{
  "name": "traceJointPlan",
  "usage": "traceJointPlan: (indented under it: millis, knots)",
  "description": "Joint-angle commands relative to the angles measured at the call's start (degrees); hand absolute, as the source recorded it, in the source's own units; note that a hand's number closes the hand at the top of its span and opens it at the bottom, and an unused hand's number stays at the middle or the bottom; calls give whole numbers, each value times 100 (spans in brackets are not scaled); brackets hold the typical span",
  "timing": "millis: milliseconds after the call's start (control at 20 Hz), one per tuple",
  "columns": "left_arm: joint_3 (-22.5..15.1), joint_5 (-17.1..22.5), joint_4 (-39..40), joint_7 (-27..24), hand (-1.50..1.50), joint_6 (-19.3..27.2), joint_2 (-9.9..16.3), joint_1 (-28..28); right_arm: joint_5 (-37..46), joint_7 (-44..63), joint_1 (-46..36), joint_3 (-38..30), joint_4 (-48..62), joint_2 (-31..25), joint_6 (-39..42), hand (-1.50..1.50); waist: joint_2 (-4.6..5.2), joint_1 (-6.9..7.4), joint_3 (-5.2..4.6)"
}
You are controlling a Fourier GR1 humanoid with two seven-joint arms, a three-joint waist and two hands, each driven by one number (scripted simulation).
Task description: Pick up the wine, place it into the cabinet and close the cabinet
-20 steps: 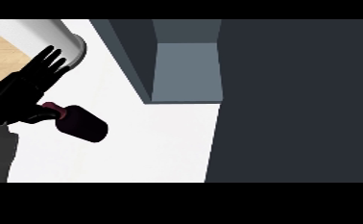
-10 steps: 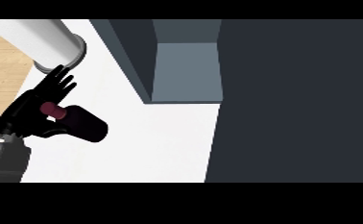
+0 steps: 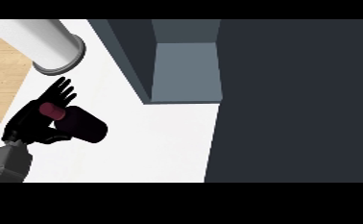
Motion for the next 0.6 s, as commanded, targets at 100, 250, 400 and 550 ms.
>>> traceJointPlan:
  millis: [100, 250, 400, 550]
  knots:
    - [-118, -445, 872, -759, -150, -159, -201, -128, -587, 626, -105, -289, -671, -126, -79, -150, 4, -21, -2]
    - [-80, -616, 1376, -1068, -150, -182, -174, -201, -202, 511, -216, 93, -437, -2, -187, -150, 8, 1, -6]
    - [36, -437, 1743, -1095, -150, -542, -107, -274, -633, 72, 572, -315, -771, 6, 133, -150, 14, -11, 3]
    - [94, -483, 1979, -1222, -150, -458, -127, -377, -378, 552, 142, -32, -751, -7, -96, -150, 0, 1, -1]
